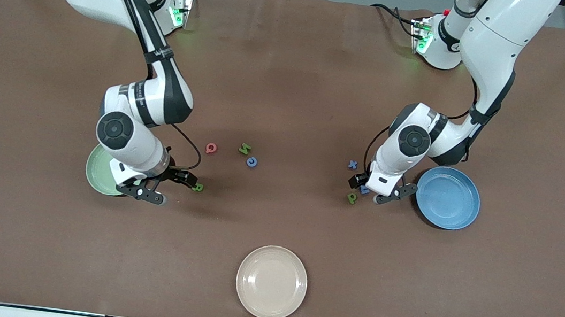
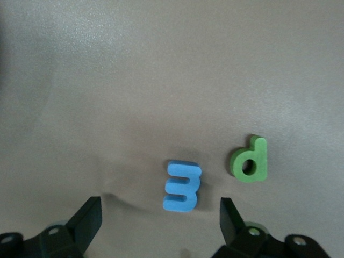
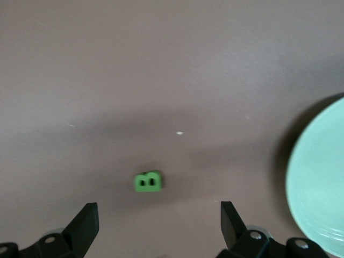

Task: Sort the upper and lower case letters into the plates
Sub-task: 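Grasp the green B with the right gripper while the left gripper grasps m, then release B over the green plate while the left gripper releases m, then grasp the pink G with the right gripper while the left gripper reaches d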

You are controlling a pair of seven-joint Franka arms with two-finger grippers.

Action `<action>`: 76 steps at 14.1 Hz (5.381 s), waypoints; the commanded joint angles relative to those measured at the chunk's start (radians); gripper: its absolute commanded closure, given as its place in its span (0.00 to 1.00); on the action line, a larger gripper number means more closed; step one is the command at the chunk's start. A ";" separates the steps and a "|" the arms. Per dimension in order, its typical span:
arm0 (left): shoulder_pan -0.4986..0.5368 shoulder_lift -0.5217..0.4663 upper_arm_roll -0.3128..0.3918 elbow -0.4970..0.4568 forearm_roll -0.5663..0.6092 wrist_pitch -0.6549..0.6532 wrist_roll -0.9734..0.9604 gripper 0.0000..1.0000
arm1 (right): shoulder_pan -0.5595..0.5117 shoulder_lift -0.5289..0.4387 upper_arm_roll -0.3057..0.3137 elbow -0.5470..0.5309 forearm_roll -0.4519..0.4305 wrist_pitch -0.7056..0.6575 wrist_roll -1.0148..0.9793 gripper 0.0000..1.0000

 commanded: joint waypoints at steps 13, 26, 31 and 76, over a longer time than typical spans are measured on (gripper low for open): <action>0.014 0.017 0.002 0.002 0.030 0.061 -0.020 0.68 | 0.085 -0.015 -0.022 -0.009 -0.027 -0.033 0.207 0.00; 0.125 -0.228 0.003 -0.059 0.041 -0.166 0.185 0.95 | 0.078 0.155 -0.022 -0.020 -0.141 0.248 0.191 0.08; 0.287 -0.250 0.000 -0.151 0.226 -0.134 0.330 0.95 | 0.076 0.158 -0.019 -0.040 -0.122 0.239 0.193 0.18; 0.165 0.218 -0.236 0.317 0.365 -0.177 -0.457 0.00 | 0.001 -0.242 -0.005 -0.411 -0.046 0.073 0.117 0.00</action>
